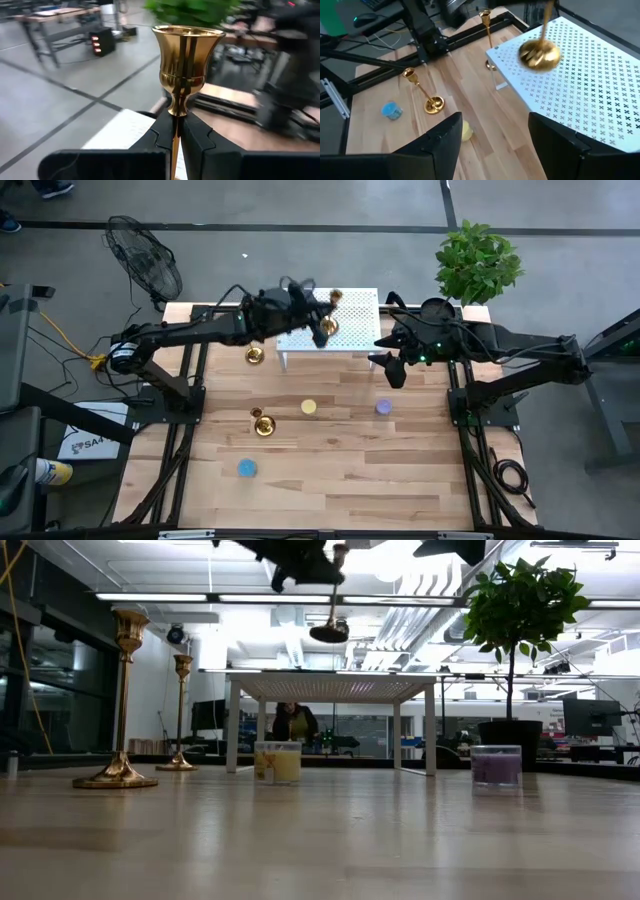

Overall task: Pick & Place candle stick holders
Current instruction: Put the bottom right gold candle holder on the shelf

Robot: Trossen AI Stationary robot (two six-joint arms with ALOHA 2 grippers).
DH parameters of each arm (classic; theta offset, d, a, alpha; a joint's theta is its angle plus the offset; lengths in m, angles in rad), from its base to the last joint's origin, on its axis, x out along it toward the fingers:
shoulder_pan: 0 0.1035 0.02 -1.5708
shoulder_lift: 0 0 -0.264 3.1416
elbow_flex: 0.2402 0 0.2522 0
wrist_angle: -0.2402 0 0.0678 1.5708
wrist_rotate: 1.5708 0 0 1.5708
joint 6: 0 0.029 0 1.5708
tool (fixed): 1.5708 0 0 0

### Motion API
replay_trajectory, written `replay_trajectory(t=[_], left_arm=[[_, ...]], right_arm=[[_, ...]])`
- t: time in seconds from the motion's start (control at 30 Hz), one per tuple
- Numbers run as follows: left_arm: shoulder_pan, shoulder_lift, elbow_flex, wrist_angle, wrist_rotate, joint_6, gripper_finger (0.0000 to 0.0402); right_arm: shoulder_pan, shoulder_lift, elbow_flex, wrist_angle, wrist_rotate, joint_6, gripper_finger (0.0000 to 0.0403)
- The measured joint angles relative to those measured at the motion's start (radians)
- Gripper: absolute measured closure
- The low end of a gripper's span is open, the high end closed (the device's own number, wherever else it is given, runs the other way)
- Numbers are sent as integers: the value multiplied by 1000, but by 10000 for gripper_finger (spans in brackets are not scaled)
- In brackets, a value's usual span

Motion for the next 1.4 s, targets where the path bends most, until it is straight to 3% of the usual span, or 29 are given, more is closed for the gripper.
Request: replay_trajectory(t=[0.23,0.37,0.63,0.97,1.13,1.4], left_arm=[[120,0,-2,5,44,4,394],[185,6,-3,17,144,19,394],[255,73,-5,87,251,19,394],[261,103,-5,124,196,46,394],[264,103,-90,220,115,4,394],[268,103,-141,319,76,-31,394]], right_arm=[[0,-5,0,-13,8,-1,180],[0,-5,0,-32,8,-15,181],[10,-5,0,-42,8,-34,180],[13,-5,0,-65,4,-41,180],[13,-5,0,-64,4,-41,180],[13,-5,0,-64,4,-48,181]])
